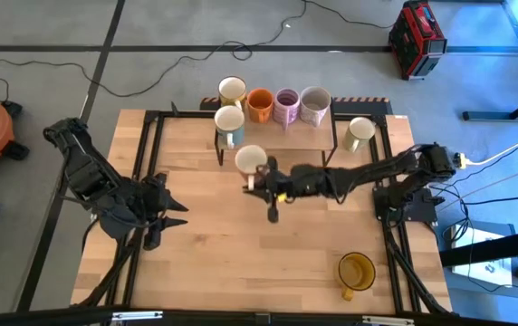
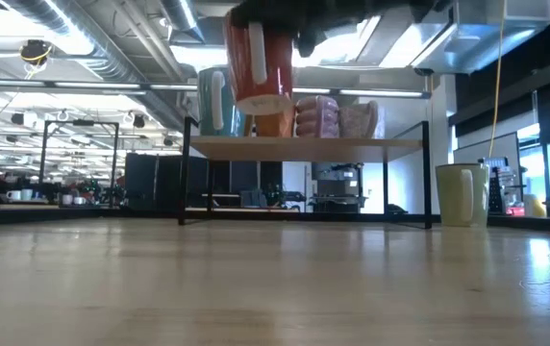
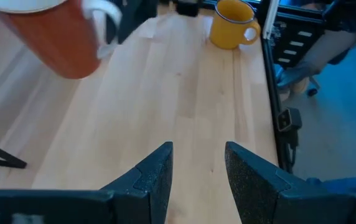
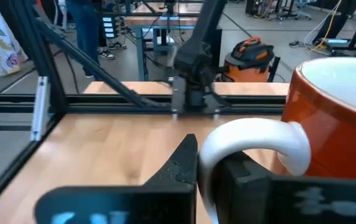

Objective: Place coffee mugs
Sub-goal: Put the red mug on the shelf

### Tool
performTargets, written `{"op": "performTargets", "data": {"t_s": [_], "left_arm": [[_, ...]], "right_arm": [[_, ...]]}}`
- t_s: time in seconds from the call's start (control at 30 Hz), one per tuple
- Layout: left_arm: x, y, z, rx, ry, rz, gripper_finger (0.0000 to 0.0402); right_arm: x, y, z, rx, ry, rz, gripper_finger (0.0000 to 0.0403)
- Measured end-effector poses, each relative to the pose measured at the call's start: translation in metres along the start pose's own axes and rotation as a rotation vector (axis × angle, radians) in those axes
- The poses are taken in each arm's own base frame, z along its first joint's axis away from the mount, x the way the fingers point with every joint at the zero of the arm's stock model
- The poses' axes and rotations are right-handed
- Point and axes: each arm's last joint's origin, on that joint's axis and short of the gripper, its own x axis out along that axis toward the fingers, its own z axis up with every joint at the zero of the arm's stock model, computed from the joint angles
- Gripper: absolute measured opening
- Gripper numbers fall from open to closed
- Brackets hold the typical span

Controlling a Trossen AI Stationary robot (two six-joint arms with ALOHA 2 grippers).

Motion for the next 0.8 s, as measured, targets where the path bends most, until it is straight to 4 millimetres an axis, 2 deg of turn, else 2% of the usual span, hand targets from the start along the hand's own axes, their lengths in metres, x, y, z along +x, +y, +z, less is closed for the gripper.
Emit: {"op": "performTargets", "data": {"t_s": [0.4, 0.63, 0.8], "left_arm": [[0.003, 0.005, 0.004, -0.031, -0.046, 0.065, 0.0141], [0.006, 0.009, 0.007, -0.052, -0.053, 0.089, 0.0141], [0.007, 0.011, 0.009, -0.065, -0.057, 0.105, 0.0141]], "right_arm": [[-0.014, -0.076, 0.011, -0.03, -0.012, 0.055, 0.0007], [-0.018, -0.097, 0.008, -0.024, 0.007, 0.063, 0.0007], [-0.018, -0.104, 0.005, -0.023, 0.012, 0.069, 0.0007]]}}
